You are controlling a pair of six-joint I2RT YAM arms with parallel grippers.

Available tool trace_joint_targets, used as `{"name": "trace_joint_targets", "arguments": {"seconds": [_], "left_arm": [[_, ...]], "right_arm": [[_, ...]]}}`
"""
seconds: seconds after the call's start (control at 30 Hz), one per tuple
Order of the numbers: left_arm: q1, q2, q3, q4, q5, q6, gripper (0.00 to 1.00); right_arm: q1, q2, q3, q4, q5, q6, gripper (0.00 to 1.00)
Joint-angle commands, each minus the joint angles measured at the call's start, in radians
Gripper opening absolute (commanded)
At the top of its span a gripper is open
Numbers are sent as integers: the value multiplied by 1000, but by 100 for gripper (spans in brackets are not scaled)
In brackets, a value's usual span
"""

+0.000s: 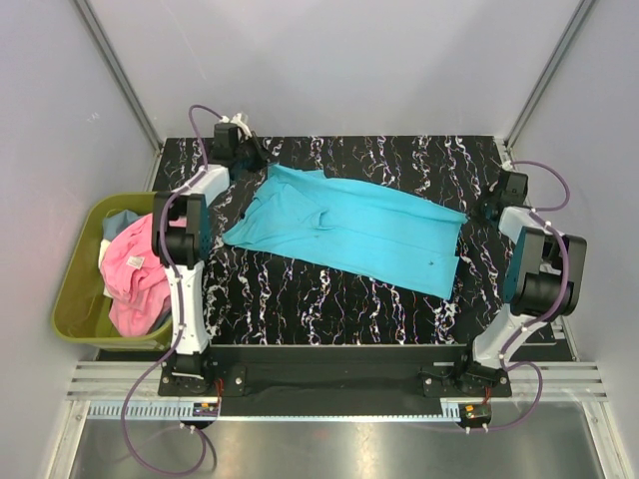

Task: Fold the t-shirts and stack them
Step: Fold the tshirt

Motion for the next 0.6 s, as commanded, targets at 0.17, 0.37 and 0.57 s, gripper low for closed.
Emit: {"name": "trace_joint_targets", "arguments": {"seconds": [0.17, 0.37, 0.57], "left_arm": [[1, -140, -87, -5, -73, 132, 0], [3, -214, -165, -40, -140, 178, 0], [3, -260, -231, -74, -191, 204, 0]], "right_arm": [[2, -156, -94, 26, -3, 65, 0], [2, -144, -78, -96, 46, 74, 0], [4, -116, -78, -178, 9, 86, 0]]}}
